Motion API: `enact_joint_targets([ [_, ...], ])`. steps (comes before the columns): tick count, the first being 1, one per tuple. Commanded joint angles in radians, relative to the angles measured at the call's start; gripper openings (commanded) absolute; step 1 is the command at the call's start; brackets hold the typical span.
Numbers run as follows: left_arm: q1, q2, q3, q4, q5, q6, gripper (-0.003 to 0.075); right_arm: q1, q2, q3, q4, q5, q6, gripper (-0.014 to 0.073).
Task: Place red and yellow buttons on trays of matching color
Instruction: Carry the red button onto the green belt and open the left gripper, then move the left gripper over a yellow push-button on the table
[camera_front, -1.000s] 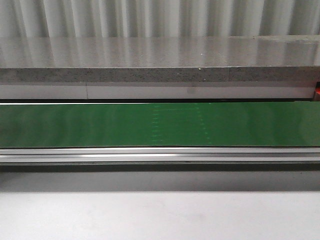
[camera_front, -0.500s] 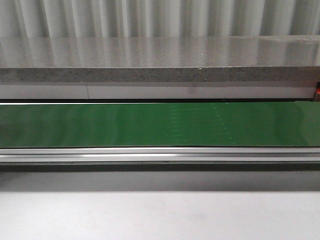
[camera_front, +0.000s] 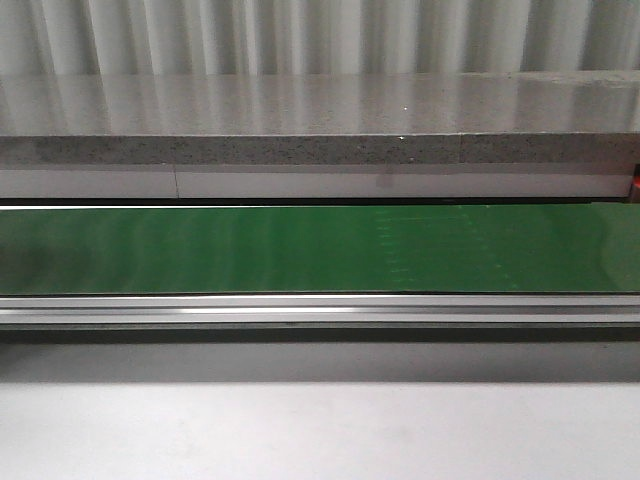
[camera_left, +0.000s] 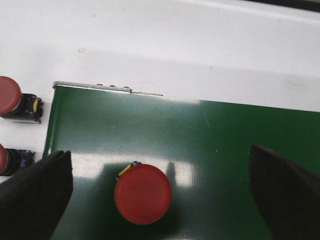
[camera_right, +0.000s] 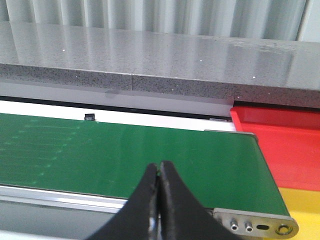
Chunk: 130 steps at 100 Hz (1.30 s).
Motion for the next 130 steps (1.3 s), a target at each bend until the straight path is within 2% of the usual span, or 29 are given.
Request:
enact_joint_targets([
  [1,0.013,-0.067,-0.015,0.025,-0.052,-0.05,0.068,0.0,-0.015,0.002,-0.01,-0.083,0.0,-0.0066],
  [16,0.067,-0.133,0.056,0.046,-0.052,-0.085,0.068,0.0,-0.015,0.002,-0.01,-0.083,0.0,-0.0066],
  [41,0.209,-0.299,0.279,0.046,-0.117,-0.14,0.068,0.0,-0.015,0.002,-0.01,-0.083,0.0,-0.0066],
  [60,0.383,-0.43,0.429,0.054,-0.13,-0.154,0.068,0.0,-0.015,0.002,-0.01,-0.083,0.0,-0.0066],
  [86,0.611,-0.449,0.526,0.052,-0.178,-0.165,0.0655,0.0,-0.015,0.002,-0.01,-0.083,0.0,-0.0066],
  [100,0.652,-0.423,0.526,0.054,-0.205,-0.165,0.065,0.0,-0.015,0.002,-0.01,-0.083,0.0,-0.0066],
  [130,0.655,-0.255,0.492,0.061,-0.25,-0.165,0.065,0.0,-0.015,0.002,-0.01,-0.083,0.0,-0.0066],
])
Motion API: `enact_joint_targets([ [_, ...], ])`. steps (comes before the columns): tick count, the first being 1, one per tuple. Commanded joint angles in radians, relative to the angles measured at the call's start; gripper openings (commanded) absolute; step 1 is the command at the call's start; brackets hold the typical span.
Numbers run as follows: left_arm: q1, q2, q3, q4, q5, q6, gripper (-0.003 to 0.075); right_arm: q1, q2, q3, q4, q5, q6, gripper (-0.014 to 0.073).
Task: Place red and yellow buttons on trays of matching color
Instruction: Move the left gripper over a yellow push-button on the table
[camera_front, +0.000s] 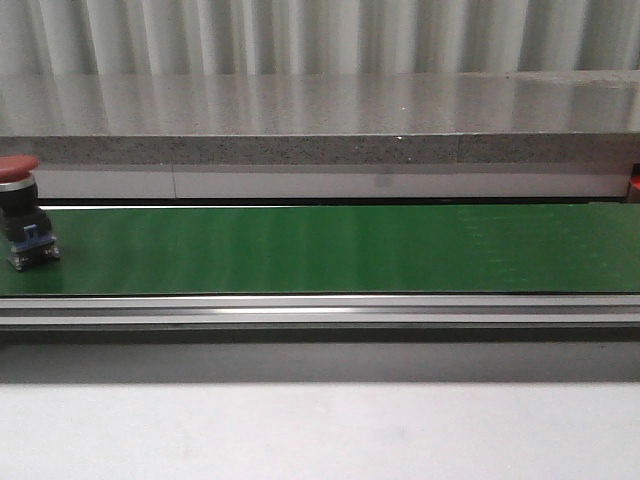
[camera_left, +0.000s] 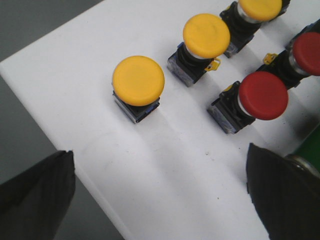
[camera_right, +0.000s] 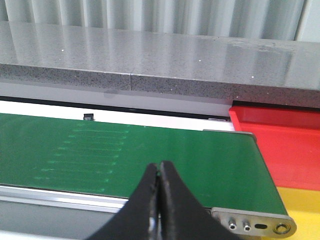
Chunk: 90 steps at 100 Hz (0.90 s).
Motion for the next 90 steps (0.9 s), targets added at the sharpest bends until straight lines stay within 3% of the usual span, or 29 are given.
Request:
enact_joint_targets([
  [1,0.001,0.038,-0.053,-0.003,-0.062,-0.008,0.065,0.0,-0.015,0.002,-0.01,-0.083,0.0,-0.0066],
  [38,0.001,0.216,-0.074,0.001,-0.086,-0.01,0.065,0.0,-0.015,0.002,-0.01,-0.083,0.0,-0.0066],
  [90,0.045,0.244,-0.093,0.001,-0.183,-0.01,0.065,0.0,-0.015,0.002,-0.01,-0.083,0.0,-0.0066],
])
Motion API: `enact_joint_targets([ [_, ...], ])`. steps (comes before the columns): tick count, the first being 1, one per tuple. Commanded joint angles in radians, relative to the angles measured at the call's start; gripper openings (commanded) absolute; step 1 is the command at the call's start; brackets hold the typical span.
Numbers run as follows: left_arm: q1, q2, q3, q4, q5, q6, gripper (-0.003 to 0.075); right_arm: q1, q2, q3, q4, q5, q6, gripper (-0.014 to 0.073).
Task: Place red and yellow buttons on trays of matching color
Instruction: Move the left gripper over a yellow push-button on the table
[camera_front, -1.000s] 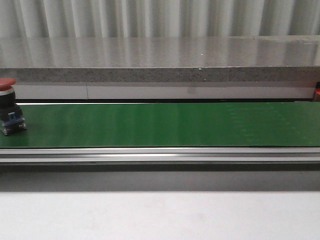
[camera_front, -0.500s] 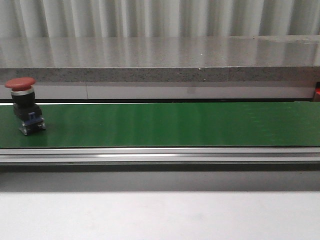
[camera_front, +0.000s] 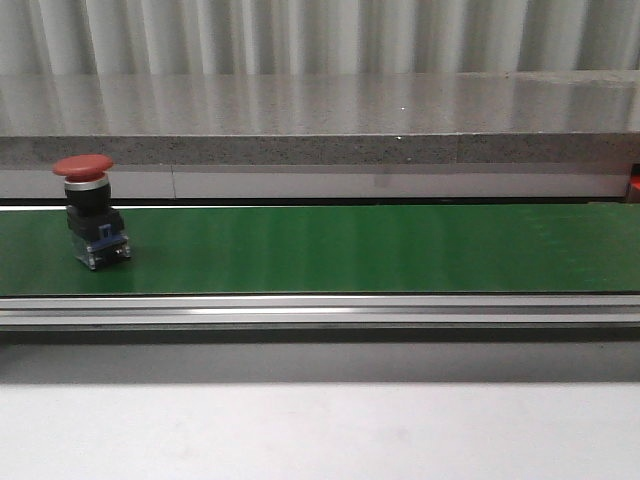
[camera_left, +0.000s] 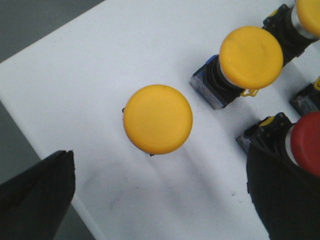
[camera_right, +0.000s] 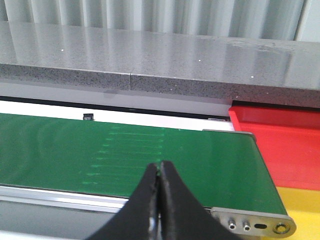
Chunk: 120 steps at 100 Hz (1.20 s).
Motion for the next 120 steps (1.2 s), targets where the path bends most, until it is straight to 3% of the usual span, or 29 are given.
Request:
enact_joint_targets([
  [1,0.004,0.002,-0.042,-0.002,-0.053,-0.007,0.065,0.0,-0.015,0.002,-0.01,-0.083,0.0,-0.0066],
  [78,0.004,0.238,-0.198,-0.009,-0.045,-0.007,0.0646,0.0,-0.015,0.002,-0.01,-0.083,0.0,-0.0066],
  [106,0.004,0.278,-0.198,-0.021,-0.021,-0.007,0.057,0.0,-0.015,0.002,-0.01,-0.083,0.0,-0.0066],
  [120,0.004,0.278,-0.198,-0.025,-0.015,-0.007,0.0461,0.0,-0.015,0.002,-0.01,-0.083,0.0,-0.0066],
])
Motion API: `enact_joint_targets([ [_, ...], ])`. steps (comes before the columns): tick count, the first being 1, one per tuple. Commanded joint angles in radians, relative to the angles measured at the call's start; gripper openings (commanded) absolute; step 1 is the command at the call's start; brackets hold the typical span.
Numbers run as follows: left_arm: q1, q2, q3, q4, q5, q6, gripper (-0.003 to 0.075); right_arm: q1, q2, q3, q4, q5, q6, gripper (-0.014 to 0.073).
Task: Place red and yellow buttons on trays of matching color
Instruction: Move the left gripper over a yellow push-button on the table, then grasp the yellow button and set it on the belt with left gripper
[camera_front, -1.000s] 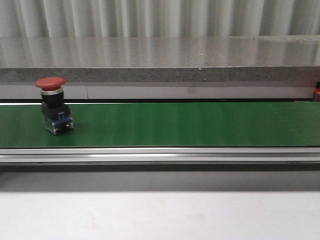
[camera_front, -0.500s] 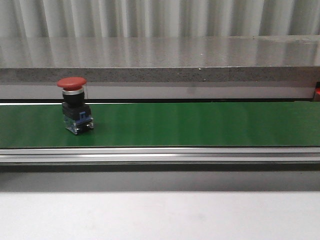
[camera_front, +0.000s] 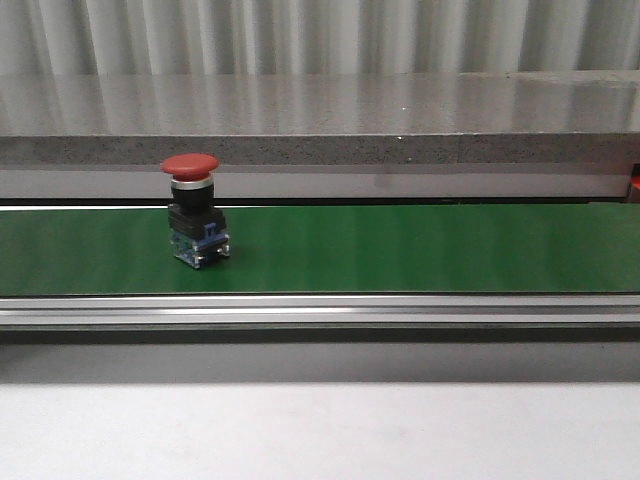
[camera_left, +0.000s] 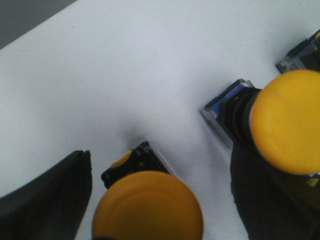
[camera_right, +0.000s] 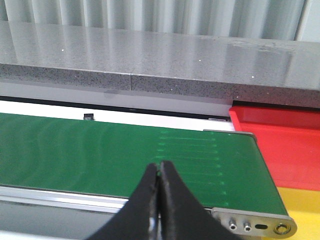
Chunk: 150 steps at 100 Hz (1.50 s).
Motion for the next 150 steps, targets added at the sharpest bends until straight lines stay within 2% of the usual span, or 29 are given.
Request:
enact_joint_targets([
  [1,0.004,-0.031,-0.025,-0.013,-0.021,-0.007,0.0443,0.0,-0.015,0.002,-0.01,-0.083,0.0,-0.0066],
  [24,0.004,-0.051,-0.025,-0.015,0.008,-0.007,0.0092,0.0,-0.015,0.002,-0.01,-0.083,0.0,-0.0066],
  [35,0.004,-0.087,-0.025,-0.015,0.032,-0.007,-0.0022,0.0,-0.015,0.002,-0.01,-0.083,0.0,-0.0066],
  [63,-0.015,-0.281,-0.025,-0.015,0.093,0.004,-0.002,0.0,-0.015,0.002,-0.01,-0.083,0.0,-0.0066],
  [73,-0.064,-0.368,-0.027,-0.015,0.1,0.021,-0.002,0.0,-0.015,0.002,-0.01,-0.083,0.0,-0.0066],
  [84,-0.162,-0.409,-0.069,-0.015,0.156,0.075,-0.002,0.0,-0.015,0.002,-0.01,-0.083,0.0,-0.0066],
  [98,-0.309,-0.389,-0.186,-0.015,0.258,0.113,-0.002,0.0,-0.015,0.002,-0.01,-0.083,0.0,-0.0066],
  [118,-0.467,-0.291,-0.339,-0.015,0.306,0.115,-0.002,0.0,-0.015,0.002,-0.01,-0.083,0.0,-0.0066],
  [150,-0.584,-0.09,-0.443,-0.015,0.353,0.115,-0.002,0.0,-0.015,0.002,-0.01,-0.083,0.0,-0.0066],
])
